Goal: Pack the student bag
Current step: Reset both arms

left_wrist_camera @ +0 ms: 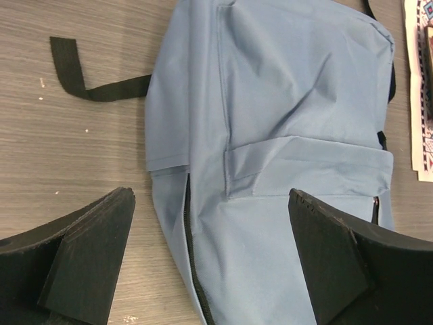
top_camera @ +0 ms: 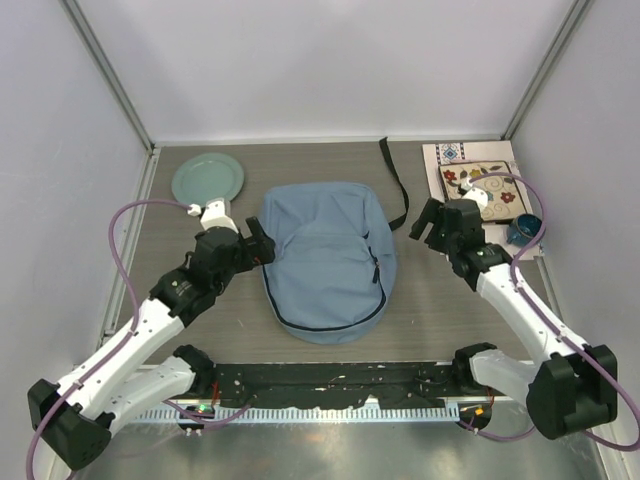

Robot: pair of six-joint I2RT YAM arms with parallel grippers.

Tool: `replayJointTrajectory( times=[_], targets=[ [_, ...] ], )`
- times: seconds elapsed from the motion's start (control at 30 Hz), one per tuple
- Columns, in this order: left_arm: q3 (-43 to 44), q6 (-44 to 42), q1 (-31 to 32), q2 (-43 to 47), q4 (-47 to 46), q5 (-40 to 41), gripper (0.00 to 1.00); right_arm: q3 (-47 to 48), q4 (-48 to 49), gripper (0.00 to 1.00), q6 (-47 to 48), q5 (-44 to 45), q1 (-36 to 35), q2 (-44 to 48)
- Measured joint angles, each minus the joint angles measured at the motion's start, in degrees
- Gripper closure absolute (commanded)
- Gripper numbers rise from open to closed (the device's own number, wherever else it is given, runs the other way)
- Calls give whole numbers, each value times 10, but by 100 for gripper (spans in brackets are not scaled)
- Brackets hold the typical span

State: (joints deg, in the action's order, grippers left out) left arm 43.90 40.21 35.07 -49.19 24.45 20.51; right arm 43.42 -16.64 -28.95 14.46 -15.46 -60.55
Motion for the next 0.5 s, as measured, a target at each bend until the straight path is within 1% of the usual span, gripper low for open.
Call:
replayJointTrajectory(
  times=[0.1,0.23,0.37,0.5],
  targets=[
    [-10,6,0,5,1,17,0,-11,-10,11,-7,-39,37,-26],
    [-12,13,0,0,4,46,0,-18,-11,10,-7,-44,52,-46],
    [-12,9,0,-2,4,73,0,-33,8,10,5,-26,52,-44],
    [-13,-3,-1,-3,-2,106,1,-79,63,10,42,24,46,-23]
  ],
)
